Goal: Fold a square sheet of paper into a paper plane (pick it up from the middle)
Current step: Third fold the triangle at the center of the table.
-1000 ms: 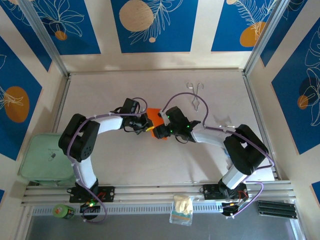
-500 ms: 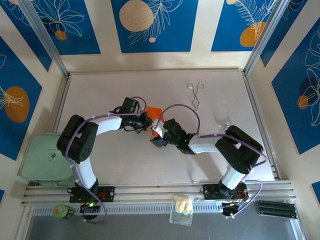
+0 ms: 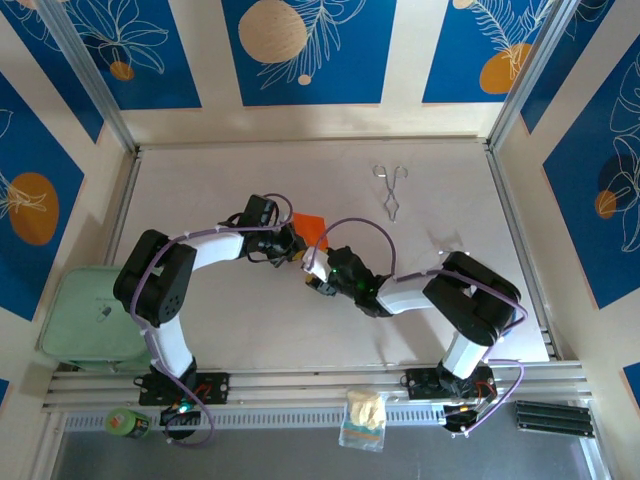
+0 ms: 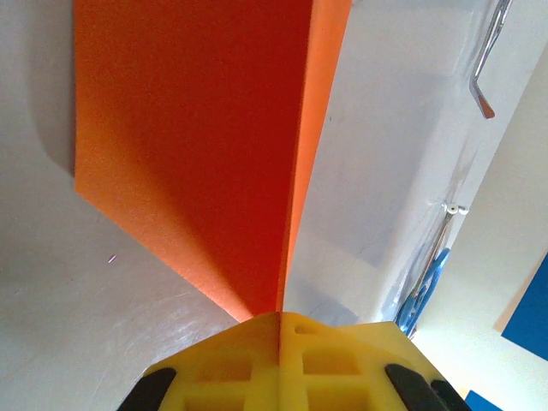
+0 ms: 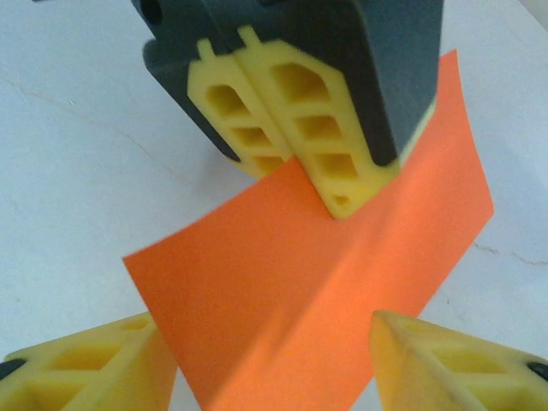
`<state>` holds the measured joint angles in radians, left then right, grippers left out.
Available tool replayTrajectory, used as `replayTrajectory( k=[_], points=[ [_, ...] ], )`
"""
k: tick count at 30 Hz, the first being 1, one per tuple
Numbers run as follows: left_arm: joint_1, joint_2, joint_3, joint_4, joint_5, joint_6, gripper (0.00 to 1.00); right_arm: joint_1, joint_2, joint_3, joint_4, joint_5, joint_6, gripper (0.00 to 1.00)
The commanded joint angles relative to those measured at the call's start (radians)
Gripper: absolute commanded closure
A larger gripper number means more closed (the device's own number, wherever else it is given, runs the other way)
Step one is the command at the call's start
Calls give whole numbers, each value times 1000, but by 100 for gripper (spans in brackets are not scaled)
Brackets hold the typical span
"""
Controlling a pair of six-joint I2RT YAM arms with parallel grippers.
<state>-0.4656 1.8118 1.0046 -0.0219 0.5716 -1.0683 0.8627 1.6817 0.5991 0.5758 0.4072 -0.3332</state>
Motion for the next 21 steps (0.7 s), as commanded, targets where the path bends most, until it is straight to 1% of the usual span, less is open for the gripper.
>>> replayTrajectory(
  k=[1,4,8,15,17,21],
  points=[
    [9,-16,1,-6,-9,1,99,4,-47,-15,56,36,4,43],
    [9,-16,-1,-9,-11,5,99,4,-59,-22,60,47,5,47],
    [8,-14,-3,-10,-14,6,99,4,-78,-21,43,26,18,54],
    [8,-12,-3,-13,-16,9,99,2,-85,-2,1,-41,47,67],
    [9,-12,-3,-13,-16,10,99,3,-80,8,-17,-61,55,69],
    [8,-17,-6,-18,-21,13,99,3,-71,21,-41,-78,66,80]
  ],
)
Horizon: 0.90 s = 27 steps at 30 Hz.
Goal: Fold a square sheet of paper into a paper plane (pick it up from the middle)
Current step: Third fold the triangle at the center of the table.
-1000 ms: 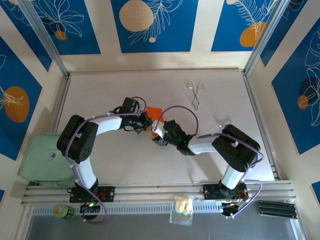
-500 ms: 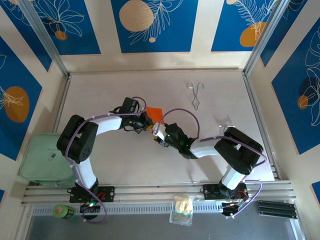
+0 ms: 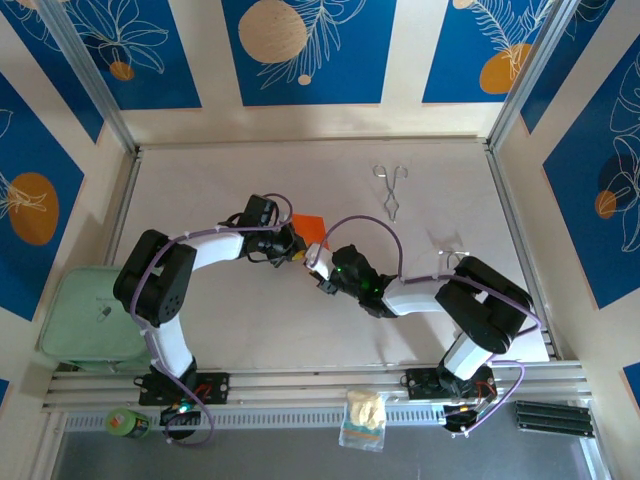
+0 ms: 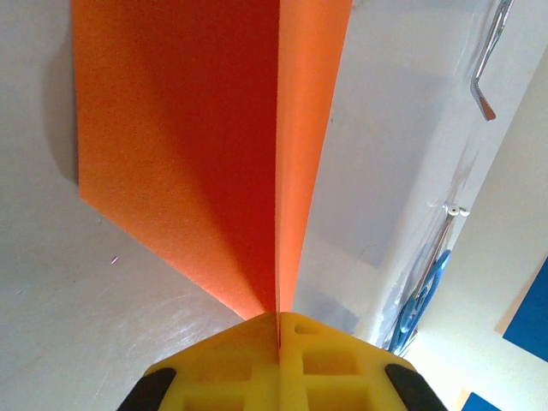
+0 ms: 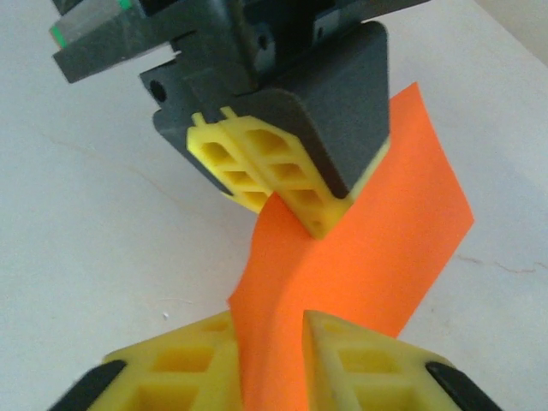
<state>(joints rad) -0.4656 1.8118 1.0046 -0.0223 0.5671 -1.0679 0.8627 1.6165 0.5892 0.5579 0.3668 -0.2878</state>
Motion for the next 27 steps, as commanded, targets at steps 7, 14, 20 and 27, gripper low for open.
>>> replayTrajectory(
  k=[7,14,20,27],
  points=[
    [38,-60,-30,-54,-71,33,74,-7,-9,68,-143,-133,58,94],
    [110,-167,-37,-184,-175,141,58,-14,25,123,-287,-251,163,97],
    [103,-165,-20,-171,-151,188,59,-17,59,166,-360,-362,285,97],
    [57,-29,75,-177,-92,232,68,-21,90,187,-368,-436,415,98]
  ],
)
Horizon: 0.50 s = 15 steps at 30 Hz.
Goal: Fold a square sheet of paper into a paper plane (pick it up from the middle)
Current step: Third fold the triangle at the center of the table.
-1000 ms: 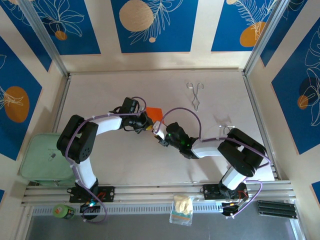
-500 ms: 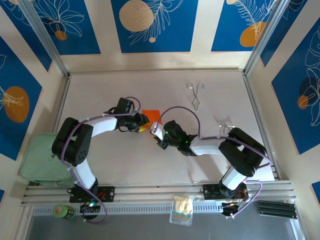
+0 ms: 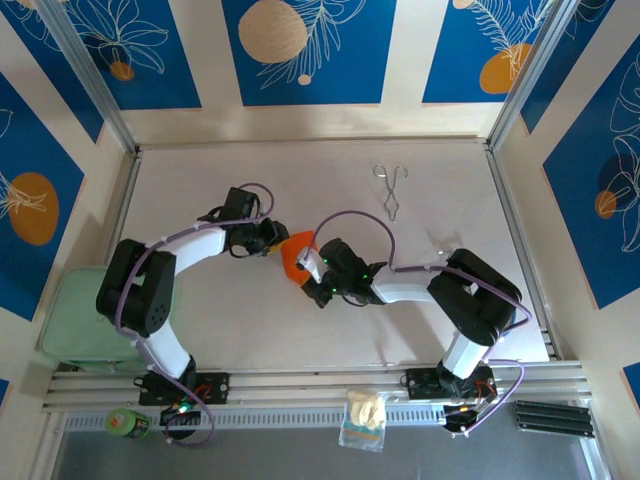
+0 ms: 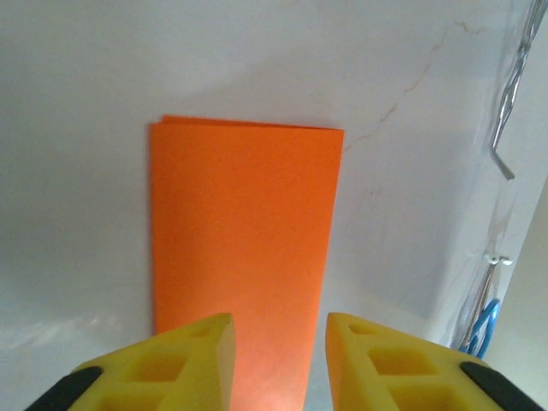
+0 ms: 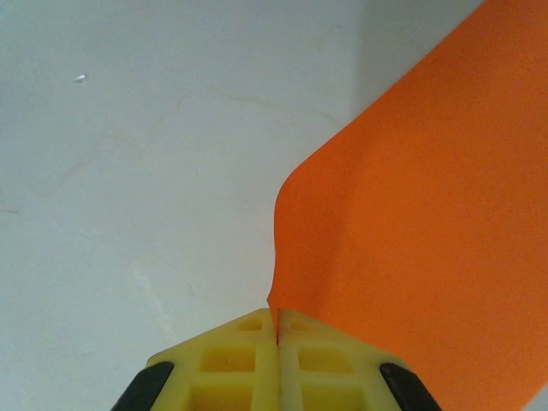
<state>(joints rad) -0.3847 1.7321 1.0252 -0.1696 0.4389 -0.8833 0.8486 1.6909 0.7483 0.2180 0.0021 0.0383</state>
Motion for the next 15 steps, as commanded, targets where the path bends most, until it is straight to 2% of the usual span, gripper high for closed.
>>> replayTrajectory(
  k=[1,8,15],
  points=[
    [-30,67,70,-39,38,56,69,-8,19,29,-27,-76,102,98],
    [-52,178,168,-122,20,130,74,-19,29,30,-17,-128,153,98],
    [-61,255,261,-242,-50,208,81,-50,26,28,-9,-148,193,98]
  ],
)
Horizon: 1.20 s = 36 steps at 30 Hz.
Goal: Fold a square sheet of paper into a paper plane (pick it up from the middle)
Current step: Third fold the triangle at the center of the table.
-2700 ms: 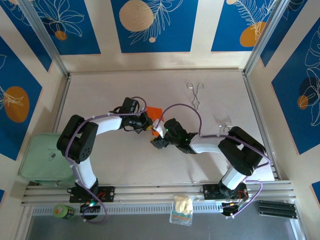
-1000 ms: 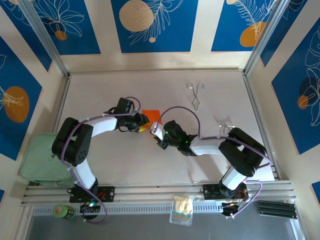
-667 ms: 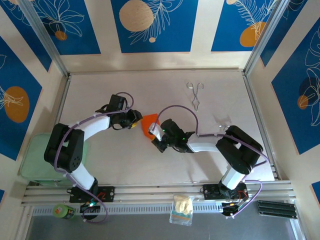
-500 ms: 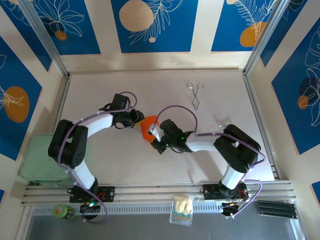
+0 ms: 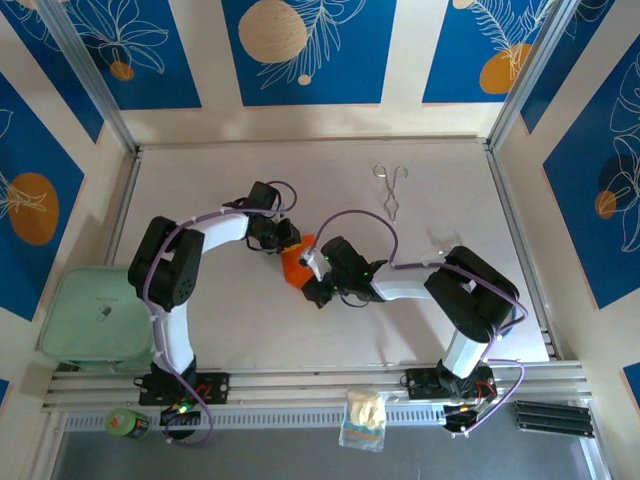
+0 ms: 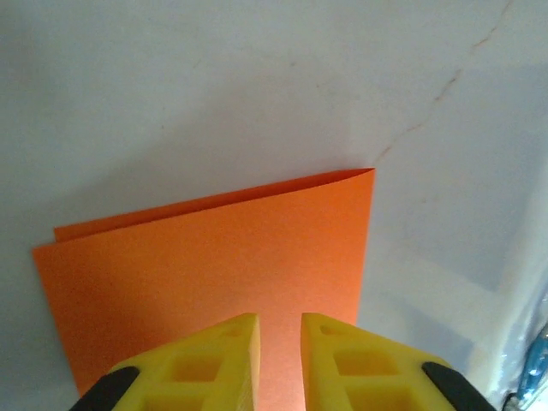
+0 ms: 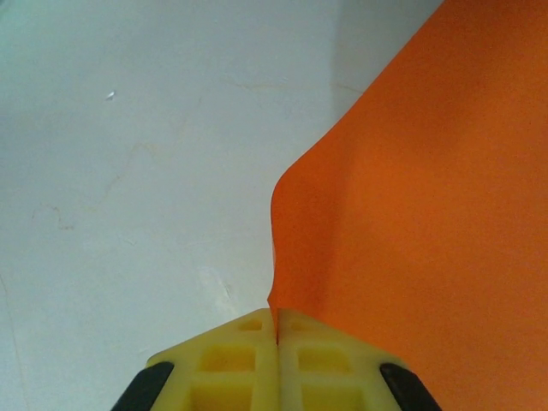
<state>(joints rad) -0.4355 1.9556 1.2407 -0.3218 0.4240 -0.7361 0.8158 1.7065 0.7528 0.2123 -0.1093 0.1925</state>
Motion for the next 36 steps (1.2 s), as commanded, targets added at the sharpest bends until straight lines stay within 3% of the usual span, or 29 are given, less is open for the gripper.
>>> replayTrajectory(
  k=[1,12,26,36],
  points=[
    [-12,42,53,-105,-41,70,81,-23,7,23,-2,-39,48,98],
    [-33,114,104,-198,-80,139,87,-76,11,37,-27,46,173,98],
    [-40,126,97,-196,-74,146,88,-76,47,91,-119,184,198,99],
    [-40,123,83,-174,-69,133,88,-72,44,102,-160,140,224,98]
  ],
)
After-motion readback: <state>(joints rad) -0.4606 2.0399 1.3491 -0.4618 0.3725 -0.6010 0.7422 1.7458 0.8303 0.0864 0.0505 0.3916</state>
